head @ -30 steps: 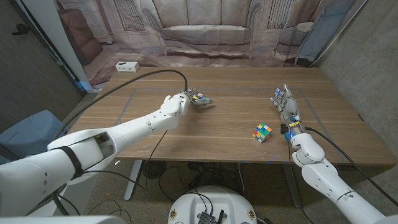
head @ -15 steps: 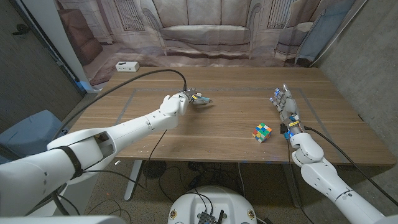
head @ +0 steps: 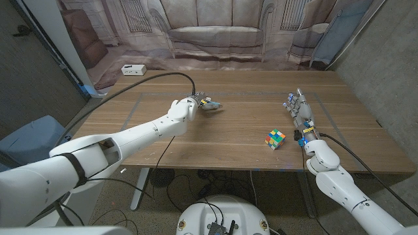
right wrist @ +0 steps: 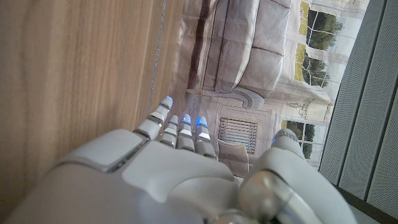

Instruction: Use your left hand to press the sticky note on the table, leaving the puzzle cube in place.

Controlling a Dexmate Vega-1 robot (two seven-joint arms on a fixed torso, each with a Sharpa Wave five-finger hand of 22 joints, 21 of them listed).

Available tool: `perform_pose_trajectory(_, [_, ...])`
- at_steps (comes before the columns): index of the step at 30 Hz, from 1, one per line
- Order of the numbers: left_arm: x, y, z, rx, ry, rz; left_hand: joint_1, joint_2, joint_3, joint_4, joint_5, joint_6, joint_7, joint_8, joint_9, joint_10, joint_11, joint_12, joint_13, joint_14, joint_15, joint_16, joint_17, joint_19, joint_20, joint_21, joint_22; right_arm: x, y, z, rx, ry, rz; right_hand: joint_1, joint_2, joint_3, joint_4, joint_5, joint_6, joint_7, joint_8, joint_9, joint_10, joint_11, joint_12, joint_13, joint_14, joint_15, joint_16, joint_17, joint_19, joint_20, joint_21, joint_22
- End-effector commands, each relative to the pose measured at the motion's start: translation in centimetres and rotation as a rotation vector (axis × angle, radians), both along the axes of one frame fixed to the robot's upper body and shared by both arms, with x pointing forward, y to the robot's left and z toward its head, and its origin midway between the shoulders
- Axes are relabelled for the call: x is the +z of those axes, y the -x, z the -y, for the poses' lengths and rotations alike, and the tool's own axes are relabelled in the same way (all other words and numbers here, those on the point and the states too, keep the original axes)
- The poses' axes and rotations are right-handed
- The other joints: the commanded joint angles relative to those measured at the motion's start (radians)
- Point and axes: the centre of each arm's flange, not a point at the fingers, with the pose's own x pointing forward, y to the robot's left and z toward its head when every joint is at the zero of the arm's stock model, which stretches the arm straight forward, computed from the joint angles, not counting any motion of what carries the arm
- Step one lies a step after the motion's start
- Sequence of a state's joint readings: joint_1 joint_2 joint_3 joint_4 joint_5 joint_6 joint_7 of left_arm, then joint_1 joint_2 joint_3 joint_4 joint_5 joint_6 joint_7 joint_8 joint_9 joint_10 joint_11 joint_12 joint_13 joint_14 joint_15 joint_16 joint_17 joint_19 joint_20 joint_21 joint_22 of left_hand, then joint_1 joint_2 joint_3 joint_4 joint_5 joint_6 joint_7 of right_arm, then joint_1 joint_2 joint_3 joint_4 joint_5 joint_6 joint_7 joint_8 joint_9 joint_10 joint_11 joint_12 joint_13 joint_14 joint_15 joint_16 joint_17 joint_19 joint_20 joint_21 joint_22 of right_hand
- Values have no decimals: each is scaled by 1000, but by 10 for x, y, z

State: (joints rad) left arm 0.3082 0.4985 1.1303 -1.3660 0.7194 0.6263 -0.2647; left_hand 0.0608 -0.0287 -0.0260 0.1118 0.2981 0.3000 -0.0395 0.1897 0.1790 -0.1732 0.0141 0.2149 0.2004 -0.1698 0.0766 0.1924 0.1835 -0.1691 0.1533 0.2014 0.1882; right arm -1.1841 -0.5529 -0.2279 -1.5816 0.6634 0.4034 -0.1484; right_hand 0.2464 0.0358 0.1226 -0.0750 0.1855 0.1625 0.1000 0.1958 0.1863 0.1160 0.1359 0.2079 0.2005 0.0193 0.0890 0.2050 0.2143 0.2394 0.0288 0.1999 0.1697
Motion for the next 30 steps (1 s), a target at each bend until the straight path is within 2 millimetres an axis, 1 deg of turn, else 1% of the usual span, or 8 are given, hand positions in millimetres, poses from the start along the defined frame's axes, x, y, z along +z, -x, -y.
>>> perform_pose_trajectory(1, [1,1,-4,12,0,3,4,10,-8,3,3,17,5,4,2,-75,-4,10,1,-142,-4,2,3,-260,2,9,3,1,0,-1,3,0,-2,-7,4,3,-4,6,9,1,1,2,10,1,-1,1,2,5,3,-1,5,6,-3,4])
perform_pose_trajectory(16, [-1,-1,-12,30,3,-4,6,13,-11,3,3,20,3,5,2,-74,-6,10,1,-141,-4,2,3,-261,3,8,3,1,-2,-3,7,5,-9,-8,5,2,-5,6,9,1,1,2,10,2,-1,1,2,6,3,-1,5,6,-3,4])
perform_pose_trajectory(26, [0,-2,-15,44,-9,0,8,15,-13,3,3,18,5,4,2,-75,-5,10,1,-141,-5,2,3,-260,3,8,3,2,-3,-3,7,5,-7,-7,5,2,-7,6,9,1,1,2,11,2,-1,1,2,5,3,-2,5,6,-3,4])
perform_pose_trajectory(30, [1,-2,-17,49,-11,-1,8,16,-14,2,3,17,1,4,2,-72,-4,11,1,-138,-8,3,3,-262,3,8,3,3,-4,-2,6,6,-7,-7,5,2,-7,6,9,1,1,2,11,3,-1,1,2,6,3,-2,5,6,-3,4])
